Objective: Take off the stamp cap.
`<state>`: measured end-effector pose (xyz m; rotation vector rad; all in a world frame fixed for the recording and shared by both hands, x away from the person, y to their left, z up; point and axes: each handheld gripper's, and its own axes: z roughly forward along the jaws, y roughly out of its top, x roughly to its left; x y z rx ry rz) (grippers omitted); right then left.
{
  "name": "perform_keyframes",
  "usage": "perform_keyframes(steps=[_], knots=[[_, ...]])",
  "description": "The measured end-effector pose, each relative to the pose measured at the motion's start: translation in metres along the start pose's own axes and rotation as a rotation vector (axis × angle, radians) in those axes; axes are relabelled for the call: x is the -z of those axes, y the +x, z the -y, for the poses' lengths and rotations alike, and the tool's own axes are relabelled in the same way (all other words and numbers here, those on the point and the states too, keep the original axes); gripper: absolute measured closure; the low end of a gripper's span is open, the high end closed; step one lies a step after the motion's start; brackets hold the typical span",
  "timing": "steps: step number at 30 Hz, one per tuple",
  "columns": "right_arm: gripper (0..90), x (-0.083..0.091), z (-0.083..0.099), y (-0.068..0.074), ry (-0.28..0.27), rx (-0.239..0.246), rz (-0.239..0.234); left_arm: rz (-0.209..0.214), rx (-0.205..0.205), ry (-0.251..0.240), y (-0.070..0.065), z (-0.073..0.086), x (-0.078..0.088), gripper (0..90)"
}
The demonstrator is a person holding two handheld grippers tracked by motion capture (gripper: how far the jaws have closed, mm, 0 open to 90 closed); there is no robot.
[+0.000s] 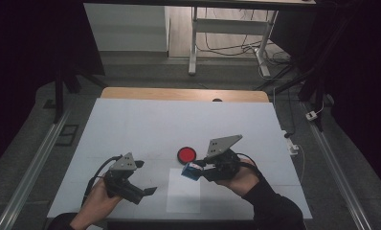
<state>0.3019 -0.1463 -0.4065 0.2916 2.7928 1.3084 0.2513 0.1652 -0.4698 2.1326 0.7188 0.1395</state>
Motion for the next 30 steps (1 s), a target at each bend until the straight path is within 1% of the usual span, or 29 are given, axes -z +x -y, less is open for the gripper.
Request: perform_keyframes(steps=[1, 3, 7, 10, 13, 18, 22, 26, 30], knots=[[69.5, 0.000, 0.000, 0.000, -0.001, 0.000, -0.001, 0.014, 0.005, -0.002, 0.001, -0.001, -0.001, 0.0], [69.5, 0.000, -0.001, 0.000, -0.002, 0.000, -0.002, 0.029, 0.008, -0.007, 0.002, -0.003, -0.004, 0.0], [69.5, 0.001, -0.002, 0.001, -0.002, 0.004, -0.003, 0.041, -0.004, -0.006, 0.002, -0.008, -0.010, 0.0], [69.5, 0.000, -0.003, 0.001, -0.008, 0.007, -0.007, 0.056, -0.021, -0.003, 0.002, -0.010, -0.013, 0.0], [69.5, 0.000, -0.004, 0.002, -0.009, 0.013, -0.011, 0.079, -0.033, -0.012, 0.002, -0.013, -0.017, 0.0], [69.5, -0.002, -0.005, 0.003, -0.007, 0.024, -0.016, 0.113, -0.077, -0.015, 0.002, -0.021, -0.024, 0.0], [69.5, -0.003, -0.005, 0.003, -0.007, 0.025, -0.020, 0.144, -0.088, -0.024, 0.001, -0.027, -0.031, 0.2], [69.5, -0.003, -0.006, 0.003, -0.006, 0.029, -0.023, 0.179, -0.105, -0.024, 0.001, -0.035, -0.041, 0.5], [69.6, -0.001, -0.006, 0.004, -0.010, 0.030, -0.026, 0.206, -0.119, -0.013, 0.001, -0.039, -0.050, 0.1]])
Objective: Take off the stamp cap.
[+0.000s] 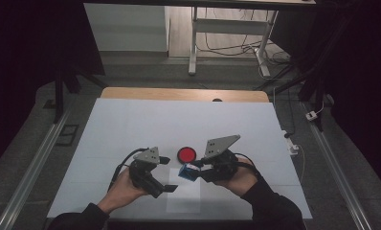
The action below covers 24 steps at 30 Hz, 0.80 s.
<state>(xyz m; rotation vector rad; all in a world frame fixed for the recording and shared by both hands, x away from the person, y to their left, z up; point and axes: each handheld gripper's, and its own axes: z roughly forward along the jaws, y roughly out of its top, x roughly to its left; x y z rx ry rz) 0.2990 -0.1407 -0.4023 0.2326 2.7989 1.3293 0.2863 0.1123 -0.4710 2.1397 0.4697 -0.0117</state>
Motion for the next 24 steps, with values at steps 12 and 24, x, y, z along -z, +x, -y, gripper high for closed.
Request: perform_keyframes(steps=[12, 24], knots=[[69.5, -0.004, 0.000, 0.002, 0.004, 0.020, -0.027, 0.051, -0.063, 0.016, 0.002, -0.008, -0.022, 3.4], [69.5, -0.004, 0.001, 0.004, -0.013, 0.038, -0.070, 0.170, -0.122, -0.038, 0.000, -0.008, -0.017, 49.0]])
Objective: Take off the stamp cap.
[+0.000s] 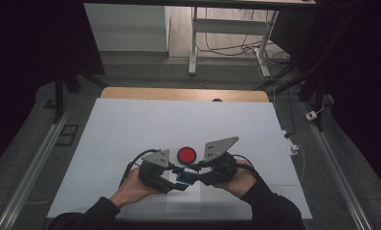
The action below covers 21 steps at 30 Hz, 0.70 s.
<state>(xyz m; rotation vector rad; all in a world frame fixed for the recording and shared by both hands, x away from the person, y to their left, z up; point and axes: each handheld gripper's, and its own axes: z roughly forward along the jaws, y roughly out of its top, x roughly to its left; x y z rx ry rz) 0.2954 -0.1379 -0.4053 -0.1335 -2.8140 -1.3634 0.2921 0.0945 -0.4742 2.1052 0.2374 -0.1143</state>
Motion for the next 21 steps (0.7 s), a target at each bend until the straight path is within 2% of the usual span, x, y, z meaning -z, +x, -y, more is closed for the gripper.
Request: perform_keyframes(steps=[5, 12, 21], knots=[[69.5, -0.0002, 0.0001, 0.0009, 0.000, 0.014, -0.008, 0.018, -0.013, -0.008, -0.0006, 0.0015, 0.0008, 58.8], [69.5, 0.0024, 0.0003, 0.0002, -0.014, 0.022, -0.008, 0.024, -0.022, -0.019, -0.0009, 0.0021, 0.0025, 63.5], [69.3, 0.0035, 0.0006, 0.0005, -0.032, 0.039, -0.021, 0.052, -0.032, -0.038, 0.0008, 0.0026, 0.0056, 68.5]])
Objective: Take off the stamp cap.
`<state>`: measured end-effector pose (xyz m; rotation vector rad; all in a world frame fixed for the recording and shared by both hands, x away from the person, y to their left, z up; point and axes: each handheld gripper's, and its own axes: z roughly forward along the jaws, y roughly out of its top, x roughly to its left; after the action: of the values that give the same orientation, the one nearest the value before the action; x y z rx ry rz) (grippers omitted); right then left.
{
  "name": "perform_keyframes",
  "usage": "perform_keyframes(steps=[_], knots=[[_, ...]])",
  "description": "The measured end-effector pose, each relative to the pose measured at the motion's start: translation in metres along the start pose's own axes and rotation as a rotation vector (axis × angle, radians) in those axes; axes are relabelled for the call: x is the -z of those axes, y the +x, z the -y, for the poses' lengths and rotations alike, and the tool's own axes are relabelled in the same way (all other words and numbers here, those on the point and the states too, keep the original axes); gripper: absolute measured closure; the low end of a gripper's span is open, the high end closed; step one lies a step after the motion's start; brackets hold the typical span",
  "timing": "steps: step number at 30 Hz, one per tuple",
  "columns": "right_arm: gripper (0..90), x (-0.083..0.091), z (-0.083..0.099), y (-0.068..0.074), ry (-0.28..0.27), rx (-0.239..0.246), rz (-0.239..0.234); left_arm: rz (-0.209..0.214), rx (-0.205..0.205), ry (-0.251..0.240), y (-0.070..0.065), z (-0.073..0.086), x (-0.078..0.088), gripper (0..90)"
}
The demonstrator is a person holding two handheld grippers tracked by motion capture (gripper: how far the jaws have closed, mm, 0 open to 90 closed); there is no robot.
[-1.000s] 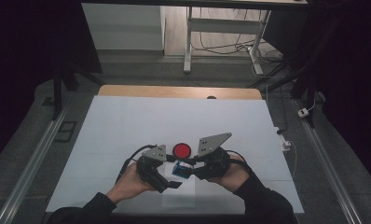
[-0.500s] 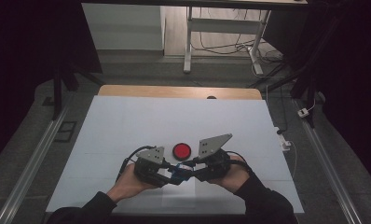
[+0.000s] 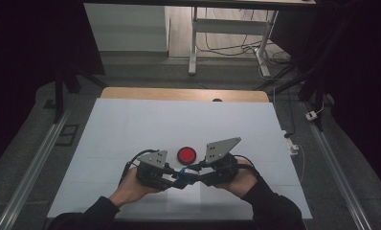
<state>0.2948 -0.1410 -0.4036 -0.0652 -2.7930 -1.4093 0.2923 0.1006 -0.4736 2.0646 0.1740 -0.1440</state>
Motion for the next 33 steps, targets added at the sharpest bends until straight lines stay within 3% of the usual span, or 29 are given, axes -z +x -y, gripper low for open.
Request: perform_keyframes(steps=[7, 21, 28, 33], knots=[[69.5, 0.0025, 0.0014, -0.0021, -0.032, -0.019, -0.012, 0.019, 0.028, -0.009, 0.0009, -0.0019, 0.0022, 69.0], [70.1, 0.0010, -0.0001, 0.0045, -0.020, 0.057, 0.045, 0.032, 0.097, 0.005, 0.0042, -0.0013, 0.0026, 69.3], [70.1, 0.0026, 0.0025, -0.0009, -0.042, 0.008, -0.006, 0.003, 0.011, 0.055, -0.0005, -0.0023, 0.0016, 69.4], [70.1, 0.0061, 0.0044, -0.0045, -0.050, -0.016, -0.002, -0.006, 0.012, 0.077, -0.0002, -0.0016, -0.0010, 69.2]])
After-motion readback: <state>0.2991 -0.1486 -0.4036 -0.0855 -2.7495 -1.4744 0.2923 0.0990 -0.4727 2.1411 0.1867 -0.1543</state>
